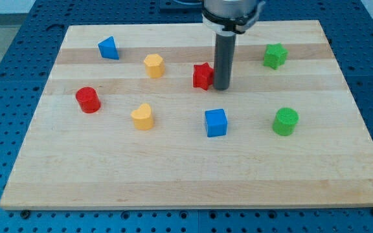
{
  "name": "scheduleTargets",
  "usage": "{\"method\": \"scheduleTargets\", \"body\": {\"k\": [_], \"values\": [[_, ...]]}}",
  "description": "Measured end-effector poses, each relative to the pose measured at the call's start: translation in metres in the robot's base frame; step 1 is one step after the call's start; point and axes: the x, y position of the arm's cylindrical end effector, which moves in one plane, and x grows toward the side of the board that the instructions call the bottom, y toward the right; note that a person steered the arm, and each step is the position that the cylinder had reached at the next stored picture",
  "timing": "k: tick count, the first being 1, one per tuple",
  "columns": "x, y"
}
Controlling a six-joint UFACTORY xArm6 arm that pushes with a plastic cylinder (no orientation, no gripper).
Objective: Move the green star above the red star
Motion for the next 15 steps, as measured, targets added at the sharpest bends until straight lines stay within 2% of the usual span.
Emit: {"method": "scheduleTargets", "body": {"k": [1, 2, 3, 6, 7, 8, 10, 11, 12, 13, 14, 15], "values": [[-0.028, -0.015], [-0.041, -0.05], [-0.042, -0.062], [0.004, 0.133], [-0.029, 0.186], [-0.066, 0.178], [-0.078, -0.003], [-0.078, -0.008], [-0.077, 0.051], [-0.053, 0.062], [-0.038, 0.052], [-0.036, 0.002]]}}
